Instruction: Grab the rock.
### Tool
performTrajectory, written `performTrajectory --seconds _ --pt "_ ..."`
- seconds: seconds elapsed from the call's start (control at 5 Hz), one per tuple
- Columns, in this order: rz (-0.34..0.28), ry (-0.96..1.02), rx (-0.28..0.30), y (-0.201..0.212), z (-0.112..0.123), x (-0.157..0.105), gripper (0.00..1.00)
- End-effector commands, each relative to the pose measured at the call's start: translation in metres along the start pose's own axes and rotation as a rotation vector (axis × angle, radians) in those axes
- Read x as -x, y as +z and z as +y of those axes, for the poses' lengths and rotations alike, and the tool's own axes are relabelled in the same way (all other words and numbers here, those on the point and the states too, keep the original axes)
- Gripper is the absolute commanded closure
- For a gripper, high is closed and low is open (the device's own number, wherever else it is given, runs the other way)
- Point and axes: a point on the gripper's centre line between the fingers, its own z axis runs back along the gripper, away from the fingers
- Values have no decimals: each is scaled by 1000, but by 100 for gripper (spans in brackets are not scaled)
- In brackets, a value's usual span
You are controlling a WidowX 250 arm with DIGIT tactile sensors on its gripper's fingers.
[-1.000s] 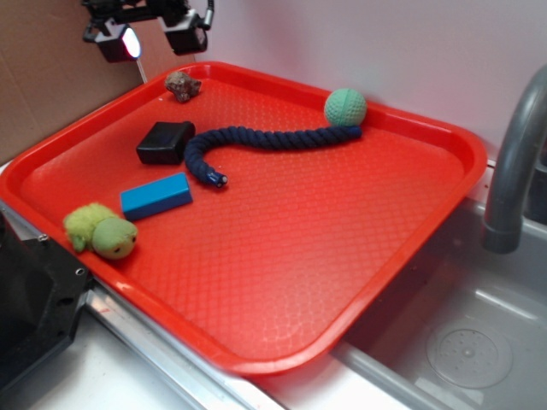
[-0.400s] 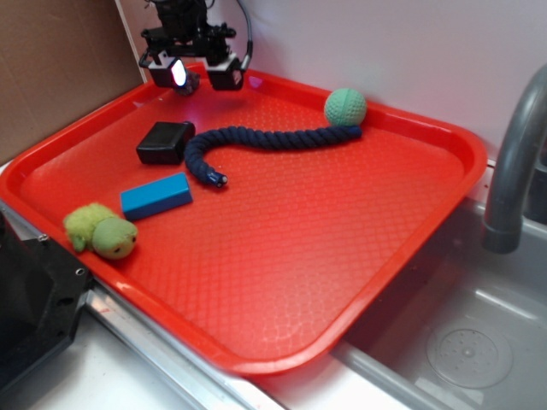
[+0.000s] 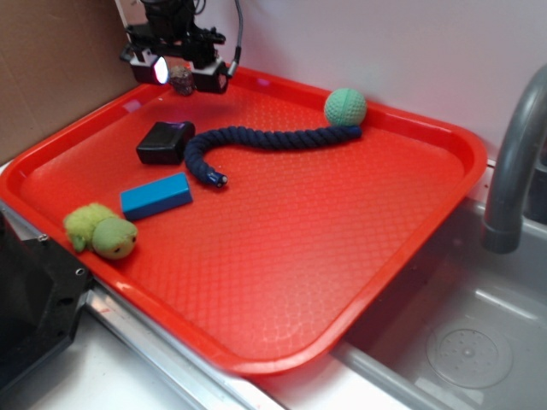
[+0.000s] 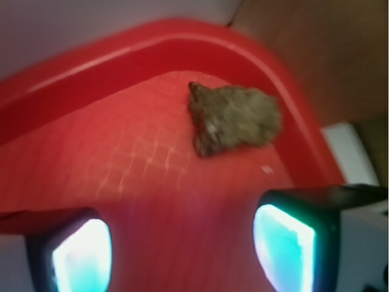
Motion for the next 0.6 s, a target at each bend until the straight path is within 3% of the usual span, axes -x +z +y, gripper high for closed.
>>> performTrajectory --seconds 0.0,0.2,0.4 --pt "-115 90 -2 14 26 -6 0" --pt "-149 108 4 3 30 -16 0" --pt "-138 92 19 -8 32 -28 0"
